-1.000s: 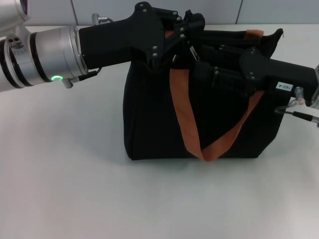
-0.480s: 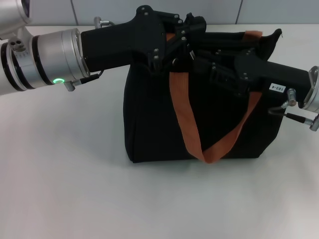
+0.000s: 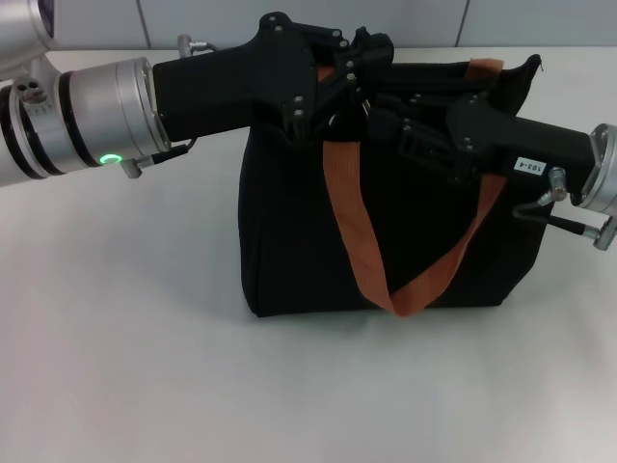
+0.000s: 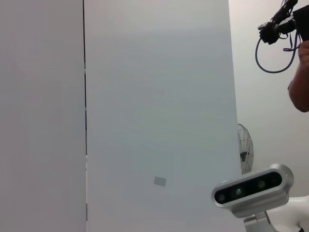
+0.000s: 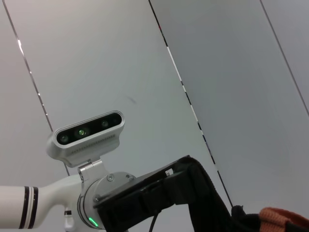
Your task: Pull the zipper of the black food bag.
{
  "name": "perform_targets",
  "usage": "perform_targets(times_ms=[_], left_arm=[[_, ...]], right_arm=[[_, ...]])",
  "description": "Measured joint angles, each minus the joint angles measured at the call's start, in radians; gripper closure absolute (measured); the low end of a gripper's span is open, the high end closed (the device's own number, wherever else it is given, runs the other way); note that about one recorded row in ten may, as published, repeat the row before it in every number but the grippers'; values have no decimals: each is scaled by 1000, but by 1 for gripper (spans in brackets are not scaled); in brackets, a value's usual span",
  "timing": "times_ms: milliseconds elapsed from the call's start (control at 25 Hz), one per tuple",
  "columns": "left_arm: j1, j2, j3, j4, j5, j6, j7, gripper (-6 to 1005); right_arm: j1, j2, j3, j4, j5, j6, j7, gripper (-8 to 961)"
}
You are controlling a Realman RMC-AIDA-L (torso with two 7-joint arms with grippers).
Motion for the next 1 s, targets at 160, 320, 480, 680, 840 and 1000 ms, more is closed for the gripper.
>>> perform_targets(times_ms=[160,320,480,680,840,1000], left_arm=[[0,0,0,0,0,0,2,963],[0,0,0,0,1,0,3,962],[1,0,0,0,1,1,3,962],[1,0,0,0,1,0,3,961],[0,0,0,1,1,0,4,960],[-2,0,0,1,2,1,4,959]], right_arm=[[4,0,-1,19,0,0,0,720],[9,0,-1,25,0,8,-1,719],[12,1,-1,33,1,20,3,719],[-1,0,5,32,12,12,6,719],[1,0,-2,38,26,15,7,719],[16,0,-7,46,22,22,8,720]])
